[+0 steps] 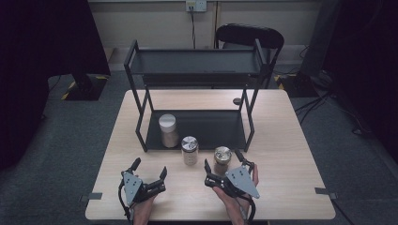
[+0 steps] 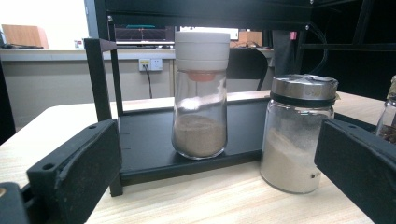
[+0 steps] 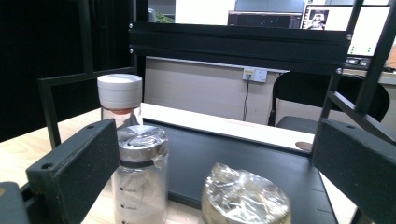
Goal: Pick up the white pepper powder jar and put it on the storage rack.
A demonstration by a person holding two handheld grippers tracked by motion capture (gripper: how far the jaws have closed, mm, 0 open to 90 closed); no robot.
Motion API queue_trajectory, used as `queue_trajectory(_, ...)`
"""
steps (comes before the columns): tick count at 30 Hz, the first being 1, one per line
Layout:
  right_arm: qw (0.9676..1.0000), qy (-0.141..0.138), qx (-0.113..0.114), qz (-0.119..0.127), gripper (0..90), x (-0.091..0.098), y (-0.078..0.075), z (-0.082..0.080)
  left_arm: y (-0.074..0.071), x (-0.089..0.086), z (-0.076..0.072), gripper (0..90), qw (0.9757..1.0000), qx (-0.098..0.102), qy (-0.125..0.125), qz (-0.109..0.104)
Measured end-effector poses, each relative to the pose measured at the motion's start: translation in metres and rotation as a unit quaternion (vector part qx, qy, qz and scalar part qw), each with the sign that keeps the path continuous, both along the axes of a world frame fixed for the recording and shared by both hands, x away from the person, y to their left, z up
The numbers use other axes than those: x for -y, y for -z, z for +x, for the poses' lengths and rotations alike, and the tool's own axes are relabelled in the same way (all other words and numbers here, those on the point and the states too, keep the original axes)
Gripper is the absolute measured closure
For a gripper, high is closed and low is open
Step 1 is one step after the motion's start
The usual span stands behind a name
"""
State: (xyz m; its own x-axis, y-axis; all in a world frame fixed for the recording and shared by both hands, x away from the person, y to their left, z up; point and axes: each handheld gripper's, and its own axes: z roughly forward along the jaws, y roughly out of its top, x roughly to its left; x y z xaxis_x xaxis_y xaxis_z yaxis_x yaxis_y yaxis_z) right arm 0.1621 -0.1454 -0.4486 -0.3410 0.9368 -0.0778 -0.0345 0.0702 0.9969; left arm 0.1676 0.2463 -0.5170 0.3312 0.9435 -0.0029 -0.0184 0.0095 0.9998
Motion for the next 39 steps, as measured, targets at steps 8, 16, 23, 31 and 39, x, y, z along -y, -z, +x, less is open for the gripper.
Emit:
queue_trajectory(8,0.9998,-0.017,-0.009,-0.002,0.0,-0.008,-0.007,0.007,0.0,0.0,0.0,0.0,1.0,-0.001,0.001,0.001)
queue_trajectory(16,0.9992,-0.037,-0.012,-0.01,1.0,-0.018,-0.011,0.014,0.0,0.0,0.0,0.0,1.0,0.001,0.0,0.0)
queue_trajectory(23,0.9987,-0.049,-0.009,-0.009,3.0,-0.026,-0.013,0.021,0.0,0.0,0.0,0.0,1.0,0.001,-0.001,0.0)
queue_trajectory(31,0.9981,-0.06,-0.008,-0.009,2.9,-0.037,-0.016,0.029,0.001,0.0,0.0,0.0,1.0,0.002,-0.002,0.0)
queue_trajectory(39,0.9978,-0.063,-0.014,-0.012,2.6,-0.048,-0.015,0.037,0.001,0.0,-0.001,0.0,1.0,0.002,-0.001,0.0)
